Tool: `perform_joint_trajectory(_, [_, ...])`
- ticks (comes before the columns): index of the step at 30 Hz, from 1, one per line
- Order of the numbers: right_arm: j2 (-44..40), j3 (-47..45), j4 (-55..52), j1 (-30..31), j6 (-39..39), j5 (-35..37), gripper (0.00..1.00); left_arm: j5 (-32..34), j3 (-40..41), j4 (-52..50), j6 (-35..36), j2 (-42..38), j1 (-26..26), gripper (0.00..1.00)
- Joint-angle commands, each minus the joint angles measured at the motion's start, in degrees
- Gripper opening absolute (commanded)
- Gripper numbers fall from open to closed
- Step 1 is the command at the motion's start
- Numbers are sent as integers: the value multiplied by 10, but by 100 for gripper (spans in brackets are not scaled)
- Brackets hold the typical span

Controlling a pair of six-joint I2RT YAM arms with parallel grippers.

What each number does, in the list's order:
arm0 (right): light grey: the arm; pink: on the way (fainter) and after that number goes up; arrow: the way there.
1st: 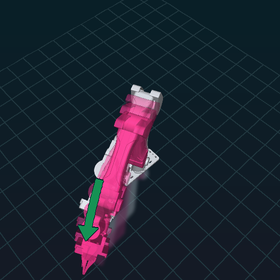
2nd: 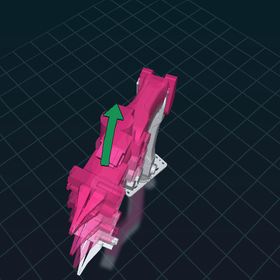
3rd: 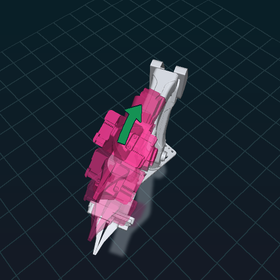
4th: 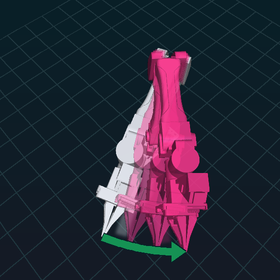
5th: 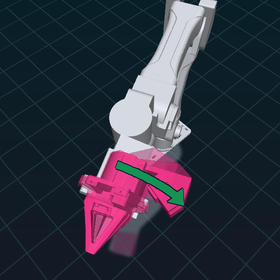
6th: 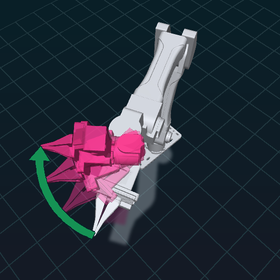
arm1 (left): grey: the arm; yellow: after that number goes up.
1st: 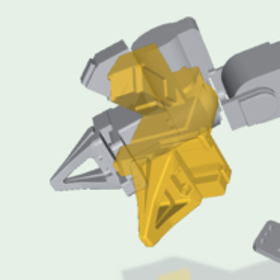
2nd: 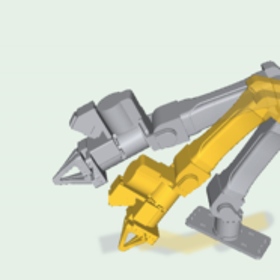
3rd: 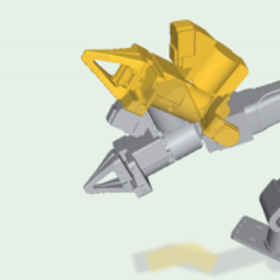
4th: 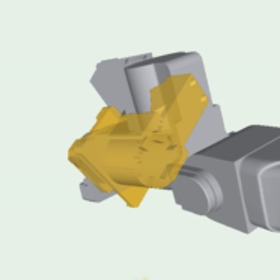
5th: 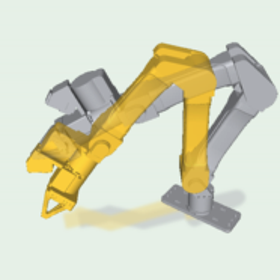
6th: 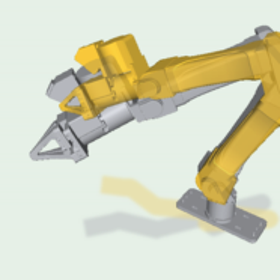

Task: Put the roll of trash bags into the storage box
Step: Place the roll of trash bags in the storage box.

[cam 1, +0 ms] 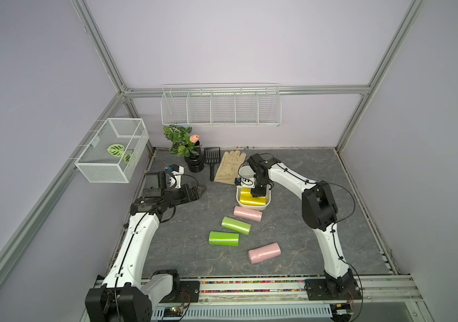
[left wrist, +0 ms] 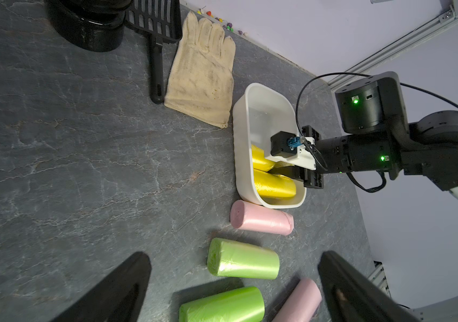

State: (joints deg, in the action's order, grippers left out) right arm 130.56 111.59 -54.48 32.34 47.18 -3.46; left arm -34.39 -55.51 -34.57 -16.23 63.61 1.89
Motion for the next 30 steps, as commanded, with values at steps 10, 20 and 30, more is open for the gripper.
perform_joint_trajectory(10, [-81, -22, -16, 6, -45, -63, 51, -5, -2, 6, 4, -9, -1, 100])
perform_joint_trajectory(20, [-149, -45, -26, 4, -86, -73, 70, -8, -2, 8, 3, -12, -1, 100])
perform_joint_trajectory(30, [-341, -183, 83, 4, -186, -60, 97, -16, 0, 13, 0, -17, -1, 100])
